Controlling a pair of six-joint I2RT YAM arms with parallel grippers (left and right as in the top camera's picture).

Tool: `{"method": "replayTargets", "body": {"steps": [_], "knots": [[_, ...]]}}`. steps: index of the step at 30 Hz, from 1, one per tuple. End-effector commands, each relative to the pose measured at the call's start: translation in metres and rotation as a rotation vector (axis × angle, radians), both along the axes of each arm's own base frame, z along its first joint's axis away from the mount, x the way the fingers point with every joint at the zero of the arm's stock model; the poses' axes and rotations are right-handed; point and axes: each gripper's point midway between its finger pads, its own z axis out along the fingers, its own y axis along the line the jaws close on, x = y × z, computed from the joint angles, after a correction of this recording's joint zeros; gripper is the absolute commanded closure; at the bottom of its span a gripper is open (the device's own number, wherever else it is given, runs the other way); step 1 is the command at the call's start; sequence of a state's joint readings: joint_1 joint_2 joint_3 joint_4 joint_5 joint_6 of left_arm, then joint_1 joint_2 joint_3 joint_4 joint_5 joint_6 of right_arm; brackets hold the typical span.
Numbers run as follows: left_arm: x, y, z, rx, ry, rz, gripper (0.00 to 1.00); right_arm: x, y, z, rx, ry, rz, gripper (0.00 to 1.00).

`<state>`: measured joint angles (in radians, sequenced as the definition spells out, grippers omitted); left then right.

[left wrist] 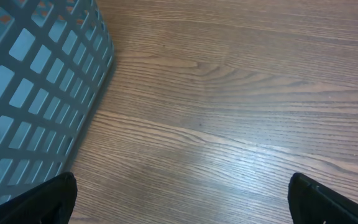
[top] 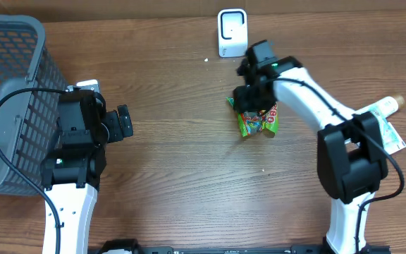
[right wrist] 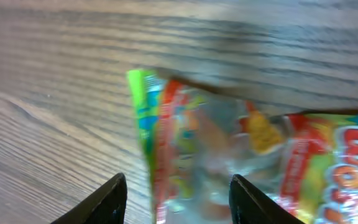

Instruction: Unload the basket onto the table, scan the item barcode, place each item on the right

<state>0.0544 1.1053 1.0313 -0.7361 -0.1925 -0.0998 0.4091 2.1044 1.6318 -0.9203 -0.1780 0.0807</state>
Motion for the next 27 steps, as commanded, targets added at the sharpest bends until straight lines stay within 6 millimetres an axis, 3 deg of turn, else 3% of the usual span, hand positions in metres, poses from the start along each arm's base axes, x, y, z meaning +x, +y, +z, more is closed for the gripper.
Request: {"method": "replayTargets", "body": {"steps": [1,7,13,27], "knots": [[0.0,0.003,0.004,0.016,-0.008,0.0,0.0,-0.003,0.02,0.031,-0.155,-0.167,0.114,0.48],[0.0,0.003,0.004,0.016,-0.008,0.0,0.0,-0.014,0.021,0.02,-0.482,-0.304,0.15,0.47],[0.0,0.003,0.004,0.016,-0.008,0.0,0.0,-0.011,0.013,-0.006,-0.597,-0.318,0.159,0.48],[0.0,0.003,0.004,0.016,-0.008,0.0,0.0,-0.013,0.007,-0.029,-0.625,-0.308,0.164,0.54]]}}
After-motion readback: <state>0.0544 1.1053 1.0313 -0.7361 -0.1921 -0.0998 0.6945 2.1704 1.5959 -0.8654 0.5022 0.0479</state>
